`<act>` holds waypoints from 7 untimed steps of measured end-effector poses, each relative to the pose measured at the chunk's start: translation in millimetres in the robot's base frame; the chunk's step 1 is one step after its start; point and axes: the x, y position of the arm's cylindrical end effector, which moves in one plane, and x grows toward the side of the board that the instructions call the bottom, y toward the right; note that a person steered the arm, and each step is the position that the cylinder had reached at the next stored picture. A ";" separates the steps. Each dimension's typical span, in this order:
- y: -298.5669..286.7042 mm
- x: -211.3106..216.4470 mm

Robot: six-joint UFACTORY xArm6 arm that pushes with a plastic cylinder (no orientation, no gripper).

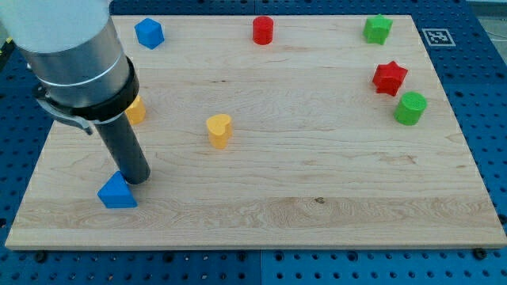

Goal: Place the blue triangle below the yellow hexagon

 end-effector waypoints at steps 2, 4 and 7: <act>0.0 -1.2; 2.9 -25.9; 4.3 -70.6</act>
